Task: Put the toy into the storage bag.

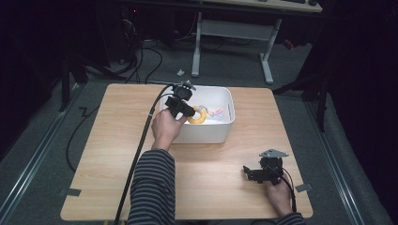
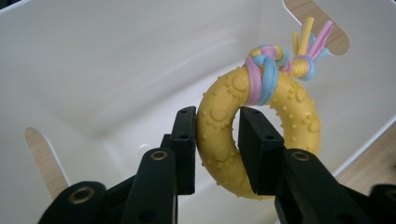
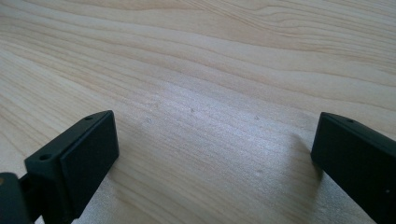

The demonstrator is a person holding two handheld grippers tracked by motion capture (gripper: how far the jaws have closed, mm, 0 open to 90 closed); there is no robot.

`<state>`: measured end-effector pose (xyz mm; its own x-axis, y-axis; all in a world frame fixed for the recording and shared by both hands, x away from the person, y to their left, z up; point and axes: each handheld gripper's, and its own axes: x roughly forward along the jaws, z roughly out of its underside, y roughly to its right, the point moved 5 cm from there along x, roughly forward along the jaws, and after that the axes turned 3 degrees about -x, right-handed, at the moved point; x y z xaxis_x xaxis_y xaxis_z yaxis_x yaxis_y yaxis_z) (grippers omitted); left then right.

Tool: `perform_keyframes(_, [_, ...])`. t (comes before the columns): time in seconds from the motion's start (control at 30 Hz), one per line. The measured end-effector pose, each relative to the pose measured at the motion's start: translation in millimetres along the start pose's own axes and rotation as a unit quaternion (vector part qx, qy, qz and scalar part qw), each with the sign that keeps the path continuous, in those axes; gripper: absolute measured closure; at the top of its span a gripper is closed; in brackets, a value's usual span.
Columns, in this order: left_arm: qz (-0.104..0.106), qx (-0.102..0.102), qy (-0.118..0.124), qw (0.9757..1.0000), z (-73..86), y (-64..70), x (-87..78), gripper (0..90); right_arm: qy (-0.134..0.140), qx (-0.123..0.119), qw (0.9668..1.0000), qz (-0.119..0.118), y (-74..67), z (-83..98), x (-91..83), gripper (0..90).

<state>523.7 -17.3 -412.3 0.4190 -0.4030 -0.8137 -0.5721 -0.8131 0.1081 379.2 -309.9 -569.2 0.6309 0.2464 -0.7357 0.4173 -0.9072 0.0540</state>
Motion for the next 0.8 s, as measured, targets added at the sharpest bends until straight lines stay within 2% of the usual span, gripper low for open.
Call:
perform_keyframes(0.13, [-0.006,0.004,-0.01,0.9999,2.8,-1.0,2.8,68.2,0.0,0.001,1.0,0.0,-0.1,0.0,0.0,0.6])
perform_keyframes(0.53, [-0.003,0.003,-0.02,0.9998,5.1,-1.5,7.0,68.1,0.001,-0.001,1.0,0.0,0.1,-0.1,0.1,0.6])
perform_keyframes(0.8, [0.012,-0.014,-0.022,0.9996,7.3,-5.2,8.3,67.3,0.0,0.0,1.0,0.0,0.0,0.0,0.0,0.6])
